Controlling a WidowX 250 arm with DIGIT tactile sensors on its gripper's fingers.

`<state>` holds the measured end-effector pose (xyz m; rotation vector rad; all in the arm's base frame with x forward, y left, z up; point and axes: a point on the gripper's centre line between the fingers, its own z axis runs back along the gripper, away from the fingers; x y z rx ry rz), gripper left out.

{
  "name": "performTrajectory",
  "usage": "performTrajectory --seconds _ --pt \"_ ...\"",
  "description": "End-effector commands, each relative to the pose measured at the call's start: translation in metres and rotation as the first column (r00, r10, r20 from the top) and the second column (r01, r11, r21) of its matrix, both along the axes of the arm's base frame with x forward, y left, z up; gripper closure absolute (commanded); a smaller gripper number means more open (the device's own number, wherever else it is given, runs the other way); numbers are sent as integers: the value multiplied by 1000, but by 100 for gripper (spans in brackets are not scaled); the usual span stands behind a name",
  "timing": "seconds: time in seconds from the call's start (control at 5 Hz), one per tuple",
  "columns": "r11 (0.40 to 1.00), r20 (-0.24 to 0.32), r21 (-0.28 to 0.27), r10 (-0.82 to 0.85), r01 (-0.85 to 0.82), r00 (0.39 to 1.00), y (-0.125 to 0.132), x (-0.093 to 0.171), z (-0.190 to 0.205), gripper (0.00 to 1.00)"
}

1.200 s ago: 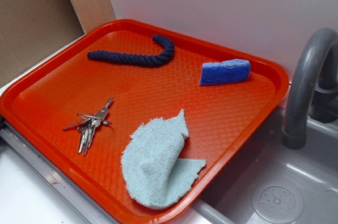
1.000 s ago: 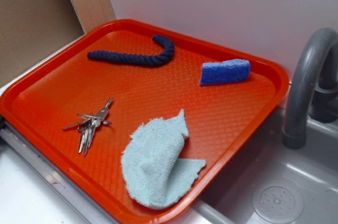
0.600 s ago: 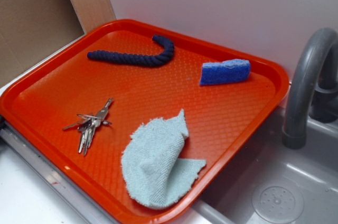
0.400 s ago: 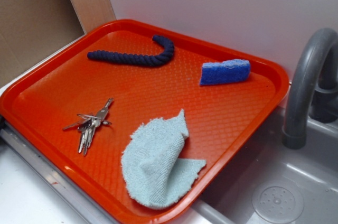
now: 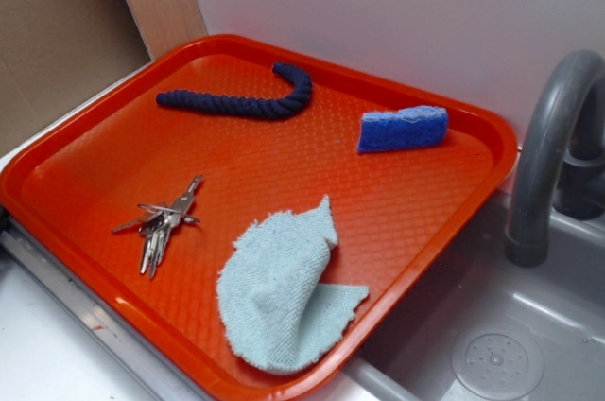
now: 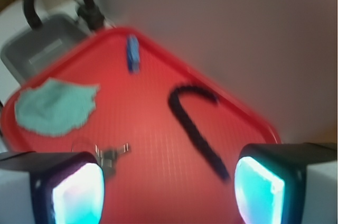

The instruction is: Grab the blue sponge.

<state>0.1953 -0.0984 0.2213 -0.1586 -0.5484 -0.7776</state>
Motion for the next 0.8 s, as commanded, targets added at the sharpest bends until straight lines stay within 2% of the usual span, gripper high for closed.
performTrajectory --seconds 0.0,0.4,0.6 --pt "992 -25 49 -116 117 993 -70 58 -25 0" --pt "972 -145 1 -230 233 962 -144 94 -77 0" --pt "966 -203 -24 -256 257 945 -164 106 -103 0"
